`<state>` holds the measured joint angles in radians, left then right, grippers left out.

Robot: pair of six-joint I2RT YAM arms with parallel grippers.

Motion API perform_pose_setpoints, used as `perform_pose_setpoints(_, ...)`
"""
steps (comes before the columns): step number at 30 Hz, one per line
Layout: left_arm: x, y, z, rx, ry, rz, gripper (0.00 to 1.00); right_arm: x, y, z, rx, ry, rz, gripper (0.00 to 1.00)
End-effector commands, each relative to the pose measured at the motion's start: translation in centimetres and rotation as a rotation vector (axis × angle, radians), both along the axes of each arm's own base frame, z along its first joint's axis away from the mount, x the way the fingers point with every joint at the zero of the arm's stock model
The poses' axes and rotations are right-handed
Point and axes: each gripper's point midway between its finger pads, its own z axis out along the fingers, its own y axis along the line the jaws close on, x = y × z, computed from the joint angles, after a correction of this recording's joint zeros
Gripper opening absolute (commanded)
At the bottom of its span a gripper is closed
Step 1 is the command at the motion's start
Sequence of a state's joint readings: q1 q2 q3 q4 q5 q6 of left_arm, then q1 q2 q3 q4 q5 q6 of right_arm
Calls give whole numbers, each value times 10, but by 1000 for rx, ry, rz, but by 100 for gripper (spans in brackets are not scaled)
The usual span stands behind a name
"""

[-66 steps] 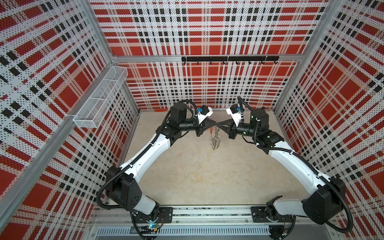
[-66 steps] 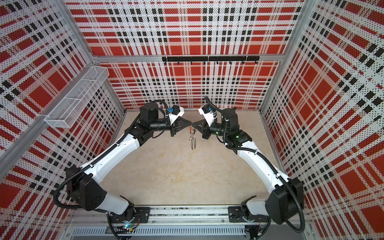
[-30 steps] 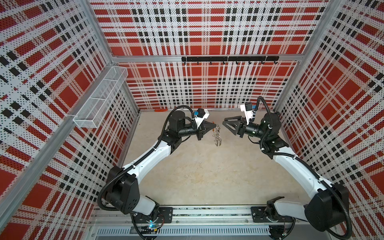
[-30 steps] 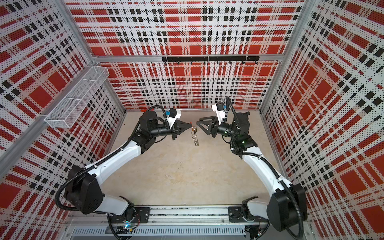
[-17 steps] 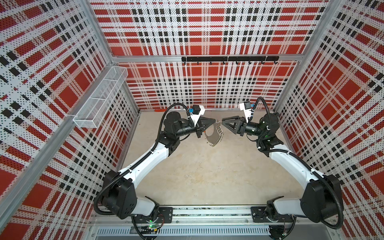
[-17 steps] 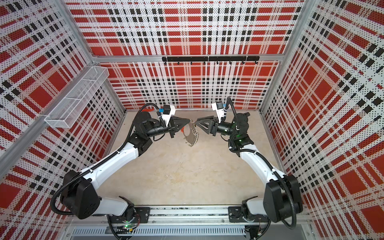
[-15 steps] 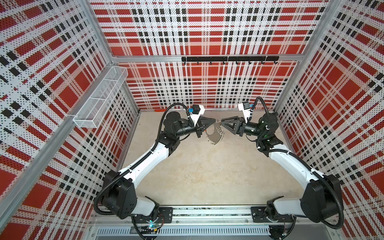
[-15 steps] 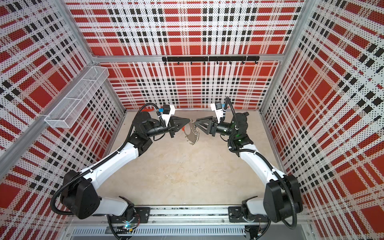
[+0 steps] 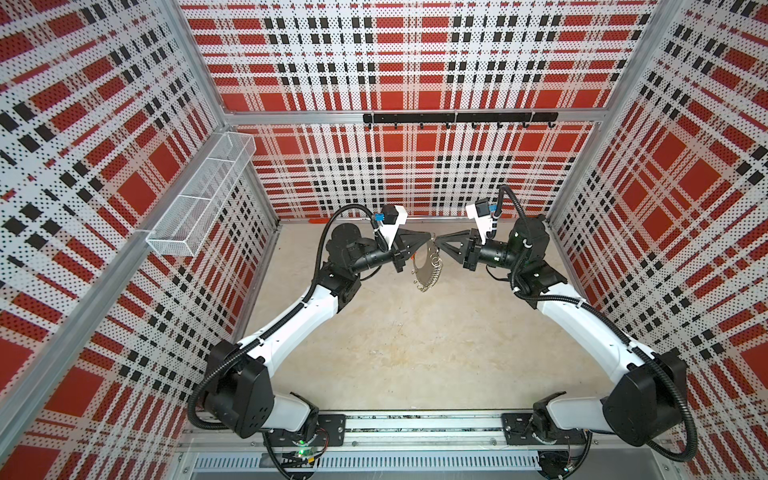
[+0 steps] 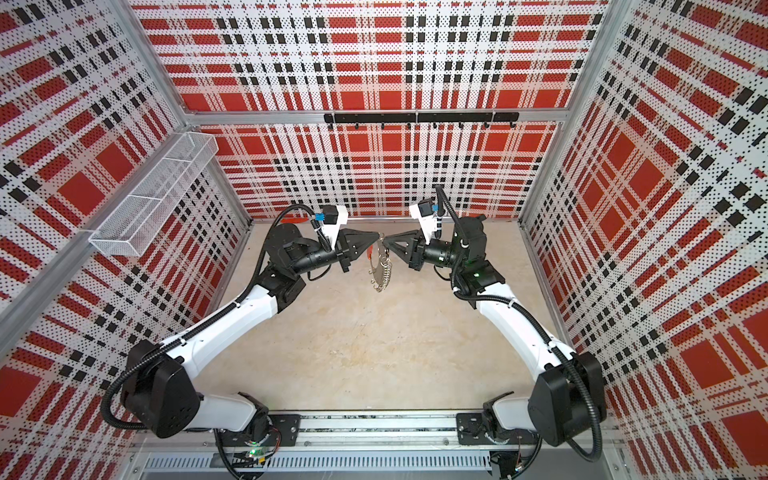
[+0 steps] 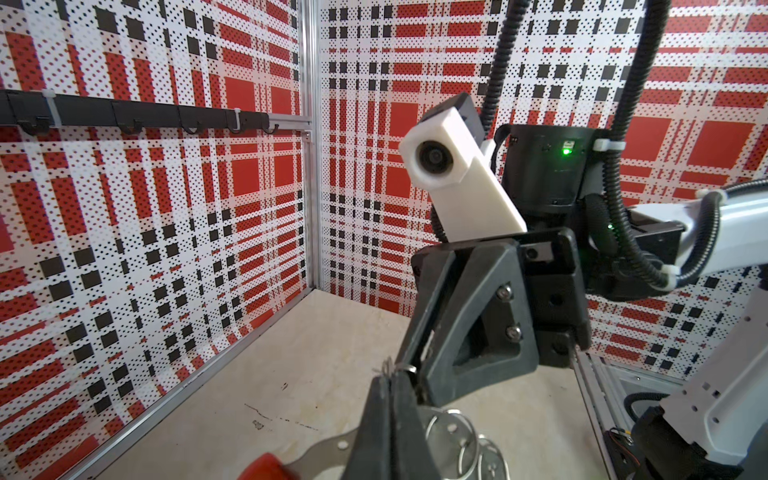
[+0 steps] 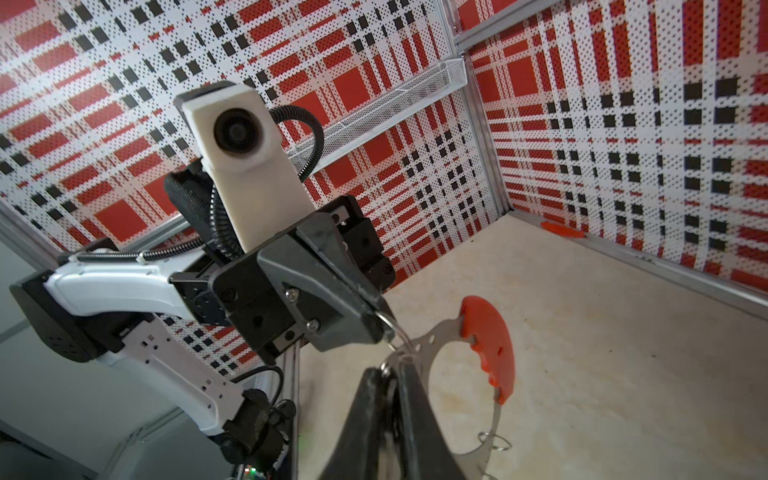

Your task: Put the keys on the keyring

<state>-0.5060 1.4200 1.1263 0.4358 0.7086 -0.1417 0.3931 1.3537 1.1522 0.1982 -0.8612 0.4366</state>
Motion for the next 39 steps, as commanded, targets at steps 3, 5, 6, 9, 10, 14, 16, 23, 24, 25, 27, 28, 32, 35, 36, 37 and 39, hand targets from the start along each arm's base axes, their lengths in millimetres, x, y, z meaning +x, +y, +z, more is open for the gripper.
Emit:
perform_pose_setpoints(3, -1, 2, 29, -70, -65, 60, 0, 1, -2, -5, -89, -61, -63, 9)
perform_pose_setpoints(5, 5, 5, 33, -96, -63, 112, 0, 0, 0, -6, -97, -69, -63, 9)
perform_pose_setpoints(6, 7, 7, 37, -117, -64, 135, 0, -1, 2, -7, -98, -69, -57, 9)
perform_pose_setpoints(9, 6, 6, 45, -180, -72, 156, 0, -1, 8, -9, -100, -68, -44, 9)
perform_pose_setpoints(10, 4, 5, 47, -200, -74, 152, 0, -1, 9, -9, -99, -69, -41, 9)
perform_pose_setpoints(14, -5, -1, 48, -254, -70, 141, 0, 0, 14, -12, -98, -66, -36, 9)
perform_pose_setpoints(16, -10, -3, 47, -277, -71, 137, 0, 0, 17, -10, -90, -69, -31, 9)
perform_pose_setpoints(23, -17, 0, 42, -314, -68, 129, 0, -4, 15, -7, -86, -82, -53, 16)
perform_pose_setpoints(24, -18, 1, 42, -317, -71, 129, 0, -4, 13, -6, -87, -80, -69, 21)
perform_pose_setpoints(25, -19, 2, 42, -318, -72, 126, 0, -4, 10, -5, -88, -81, -84, 26)
perform_pose_setpoints(27, -20, 2, 41, -312, -73, 113, 0, -3, 2, 1, -84, -95, -133, 35)
perform_pose_setpoints(28, -21, 2, 40, -310, -72, 107, 0, -3, -3, 4, -79, -101, -146, 36)
perform_pose_setpoints(32, -24, 6, 39, -321, -70, 98, 0, -6, -22, 24, -23, -102, -158, 42)
perform_pose_setpoints(35, -26, 8, 39, -322, -70, 81, 0, -11, -30, 39, 43, -111, -123, 43)
perform_pose_setpoints(36, -26, 9, 39, -327, -69, 82, 0, -12, -31, 42, 66, -102, -107, 43)
perform_pose_setpoints(37, -27, 9, 40, -337, -69, 79, 0, -13, -30, 44, 88, -96, -82, 43)
perform_pose_setpoints(39, -29, 10, 43, -357, -67, 60, 0, -13, -27, 47, 134, -67, -27, 43)
